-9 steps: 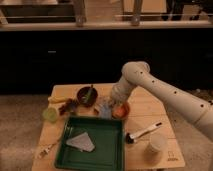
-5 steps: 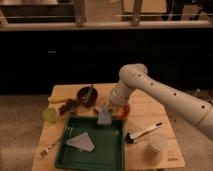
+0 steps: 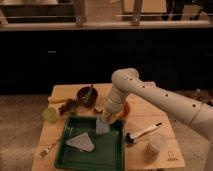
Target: Place sponge in tray
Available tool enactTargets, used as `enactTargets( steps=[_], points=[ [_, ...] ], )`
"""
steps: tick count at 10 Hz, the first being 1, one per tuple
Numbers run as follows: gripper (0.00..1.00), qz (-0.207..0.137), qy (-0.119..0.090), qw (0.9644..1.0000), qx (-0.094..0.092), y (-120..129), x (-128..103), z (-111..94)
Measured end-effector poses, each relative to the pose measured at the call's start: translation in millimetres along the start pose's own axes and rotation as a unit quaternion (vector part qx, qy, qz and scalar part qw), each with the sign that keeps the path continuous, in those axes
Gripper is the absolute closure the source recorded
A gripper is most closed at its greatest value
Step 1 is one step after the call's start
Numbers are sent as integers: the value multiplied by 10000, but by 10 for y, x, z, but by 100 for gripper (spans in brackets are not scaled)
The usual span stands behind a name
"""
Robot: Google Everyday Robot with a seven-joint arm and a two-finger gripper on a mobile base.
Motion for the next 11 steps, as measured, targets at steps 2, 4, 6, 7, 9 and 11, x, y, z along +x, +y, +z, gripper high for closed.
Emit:
enactTargets(
  steps=[2, 4, 6, 7, 9, 11],
  points=[
    [100, -56, -177, 9997, -130, 59, -102, 184],
    [100, -85, -279, 9993, -225, 122, -171, 319],
    [100, -103, -339, 9988, -350, 139, -217, 484],
    [100, -108, -365, 9983, -441, 137, -233, 592],
    [93, -75, -355, 9978, -555, 113, -238, 758],
    [76, -9, -368, 9976, -592, 122, -240, 828]
  ],
)
